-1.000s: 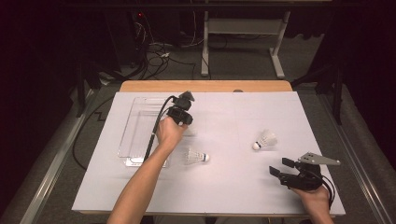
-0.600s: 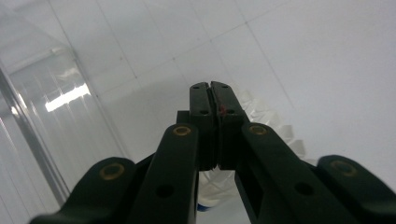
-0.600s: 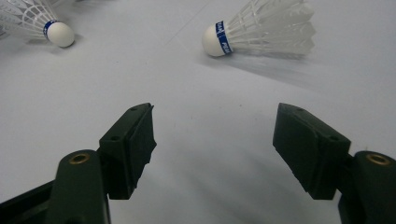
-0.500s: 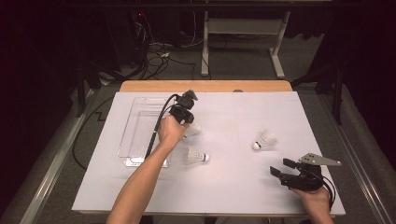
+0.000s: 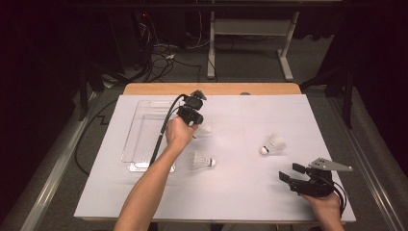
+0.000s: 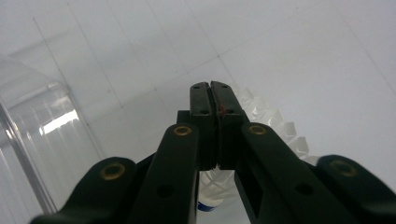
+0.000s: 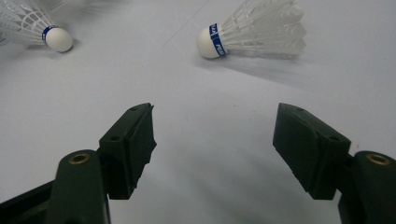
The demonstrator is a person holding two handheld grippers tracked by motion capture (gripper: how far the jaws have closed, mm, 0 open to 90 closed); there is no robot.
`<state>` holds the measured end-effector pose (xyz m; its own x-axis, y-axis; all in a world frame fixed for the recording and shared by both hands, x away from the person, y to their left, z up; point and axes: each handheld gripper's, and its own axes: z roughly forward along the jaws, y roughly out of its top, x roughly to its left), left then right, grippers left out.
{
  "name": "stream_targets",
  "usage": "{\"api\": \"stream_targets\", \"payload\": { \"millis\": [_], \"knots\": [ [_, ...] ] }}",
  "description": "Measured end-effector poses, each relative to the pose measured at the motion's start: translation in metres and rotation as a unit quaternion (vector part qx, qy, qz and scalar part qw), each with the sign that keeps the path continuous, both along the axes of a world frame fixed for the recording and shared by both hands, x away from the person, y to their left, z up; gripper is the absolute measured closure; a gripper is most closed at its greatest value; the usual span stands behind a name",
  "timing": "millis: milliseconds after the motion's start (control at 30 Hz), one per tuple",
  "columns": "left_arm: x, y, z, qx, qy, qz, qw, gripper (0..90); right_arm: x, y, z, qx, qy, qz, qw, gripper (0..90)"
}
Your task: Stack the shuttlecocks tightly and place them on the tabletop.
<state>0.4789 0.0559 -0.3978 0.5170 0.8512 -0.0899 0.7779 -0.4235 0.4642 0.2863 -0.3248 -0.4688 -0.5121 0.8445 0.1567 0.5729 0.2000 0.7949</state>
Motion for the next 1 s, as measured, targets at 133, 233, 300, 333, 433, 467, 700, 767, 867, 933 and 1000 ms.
{"api": "stream_targets", "payload": {
  "millis": [133,233,300,333,433,467,700,767,867,933,1000],
  "knots": [
    [-0.002,-0.003,0.002,0.001,-0.005,-0.005,1.0,88.4,-0.001,0.001,0.001,-0.001,-0.003,0.0,1.0,29.7],
    [-0.003,-0.005,0.003,-0.002,-0.007,-0.007,1.0,88.5,-0.001,0.0,0.001,-0.001,-0.006,0.001,1.0,29.6],
    [-0.004,-0.006,0.002,-0.001,-0.006,-0.01,0.9999,88.5,-0.001,0.0,0.001,-0.001,-0.004,0.001,1.0,29.7],
    [-0.005,-0.007,0.002,0.001,-0.006,-0.013,0.9999,88.5,-0.001,0.0,0.001,0.0,-0.005,0.002,1.0,29.7],
    [-0.004,-0.01,0.001,-0.007,-0.007,-0.015,0.9998,88.5,-0.001,0.0,0.001,-0.001,-0.005,0.002,1.0,29.7],
    [-0.004,-0.012,0.001,-0.009,-0.007,-0.016,0.9998,88.6,-0.001,0.0,0.001,-0.001,-0.006,0.002,1.0,29.7],
    [-0.002,-0.023,0.0,0.002,-0.011,-0.029,0.9995,88.5,-0.001,-0.001,0.001,-0.001,-0.006,0.006,1.0,29.6],
    [0.0,-0.026,0.001,0.0,-0.014,-0.029,0.9995,88.5,-0.001,-0.001,0.001,0.002,-0.008,0.003,1.0,29.7],
    [0.001,-0.032,0.002,0.008,-0.026,-0.034,0.9991,88.4,-0.001,-0.002,0.001,0.002,-0.008,0.004,1.0,29.7],
    [0.002,-0.034,0.001,0.009,-0.028,-0.035,0.999,88.3,-0.002,-0.002,0.001,0.001,-0.008,0.004,1.0,29.6],
    [0.005,-0.034,0.0,0.004,-0.034,-0.028,0.999,88.2,-0.002,-0.002,0.002,0.003,-0.01,0.004,0.9999,29.7]
  ]
}}
